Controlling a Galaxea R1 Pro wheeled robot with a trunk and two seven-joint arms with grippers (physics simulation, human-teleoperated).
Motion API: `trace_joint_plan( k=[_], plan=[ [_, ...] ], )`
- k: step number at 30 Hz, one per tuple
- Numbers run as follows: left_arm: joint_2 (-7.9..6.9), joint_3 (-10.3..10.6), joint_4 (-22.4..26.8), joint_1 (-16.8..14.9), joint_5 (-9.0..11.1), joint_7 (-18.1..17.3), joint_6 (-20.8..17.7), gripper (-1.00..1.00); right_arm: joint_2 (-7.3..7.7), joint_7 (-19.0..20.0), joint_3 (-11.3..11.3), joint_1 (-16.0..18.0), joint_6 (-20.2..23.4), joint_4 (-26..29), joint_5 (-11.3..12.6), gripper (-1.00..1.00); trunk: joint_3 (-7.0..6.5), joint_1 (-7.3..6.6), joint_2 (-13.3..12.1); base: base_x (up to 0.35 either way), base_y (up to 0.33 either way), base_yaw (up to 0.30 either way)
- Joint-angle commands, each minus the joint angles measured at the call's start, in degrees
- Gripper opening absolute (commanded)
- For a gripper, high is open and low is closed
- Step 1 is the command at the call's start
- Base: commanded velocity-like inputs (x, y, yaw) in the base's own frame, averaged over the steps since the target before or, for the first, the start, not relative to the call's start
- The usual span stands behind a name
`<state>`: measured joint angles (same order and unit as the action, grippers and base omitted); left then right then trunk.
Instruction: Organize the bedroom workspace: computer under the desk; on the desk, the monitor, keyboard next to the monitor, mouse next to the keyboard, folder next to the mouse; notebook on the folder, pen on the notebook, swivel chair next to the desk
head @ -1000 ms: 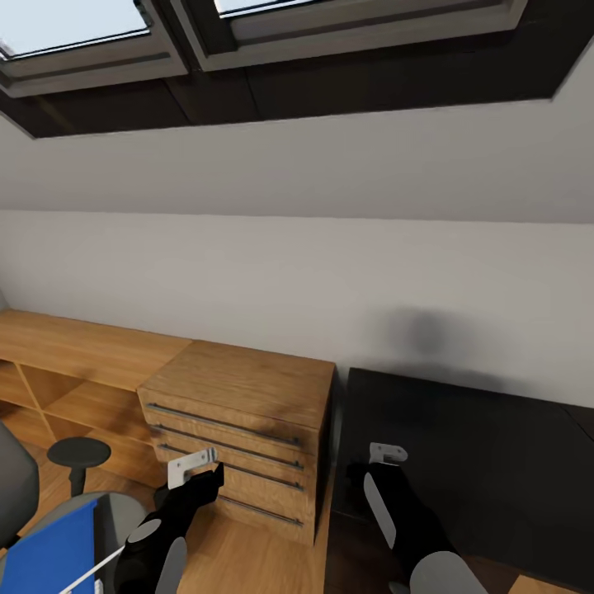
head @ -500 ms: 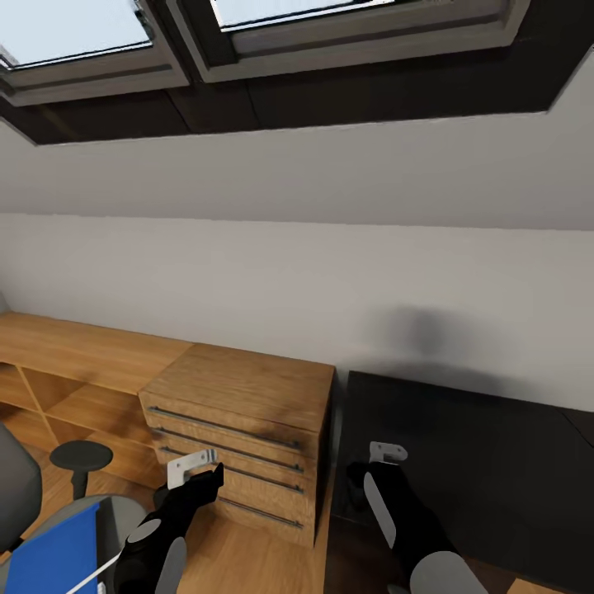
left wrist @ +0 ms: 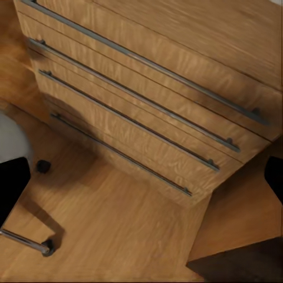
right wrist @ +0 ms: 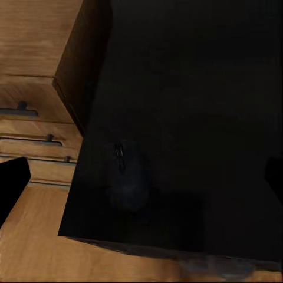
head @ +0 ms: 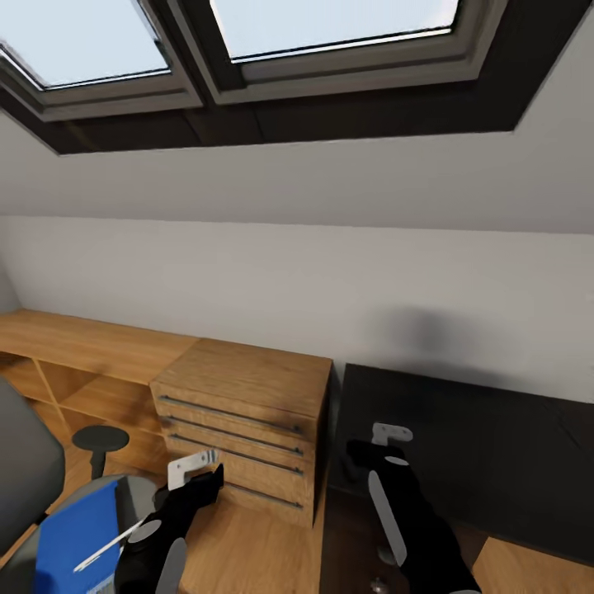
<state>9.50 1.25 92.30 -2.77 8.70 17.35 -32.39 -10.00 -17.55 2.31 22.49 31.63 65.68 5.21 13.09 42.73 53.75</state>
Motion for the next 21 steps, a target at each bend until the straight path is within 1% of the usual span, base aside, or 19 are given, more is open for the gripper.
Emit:
trace_joint_plan(
  k=[1,10,18,21],
  plan=[
    [0.0,0.1,0.1,0.0,0.6,0.5,-0.2,1.0,0.0,-0.5,0.1,0.0,0.2,0.1,0.6,1.0,-0.1,-0.25,-0.4,-0.34,0.0,0.0],
    [-0.01,0.2,-1.5,0.0,0.6,0.4,-0.3,1.0,0.0,-0.5,0.4,0.0,-0.2,0.1,0.6,1.0,-1.72,-2.23,-4.0,-0.342,0.0,0.0],
    [-0.01,0.3,-1.8,0.0,0.6,0.3,-0.4,1.0,0.0,-0.5,0.4,0.0,-0.3,0.1,0.6,1.0,-3.15,-3.99,-7.2,-0.34,0.0,0.0],
    [-0.01,0.3,-2.5,0.0,0.7,0.5,-0.4,1.0,0.0,-0.5,0.4,0.0,-0.4,0.0,0.6,1.0,-3.69,-4.65,-8.4,-0.177,0.0,0.0]
  ],
)
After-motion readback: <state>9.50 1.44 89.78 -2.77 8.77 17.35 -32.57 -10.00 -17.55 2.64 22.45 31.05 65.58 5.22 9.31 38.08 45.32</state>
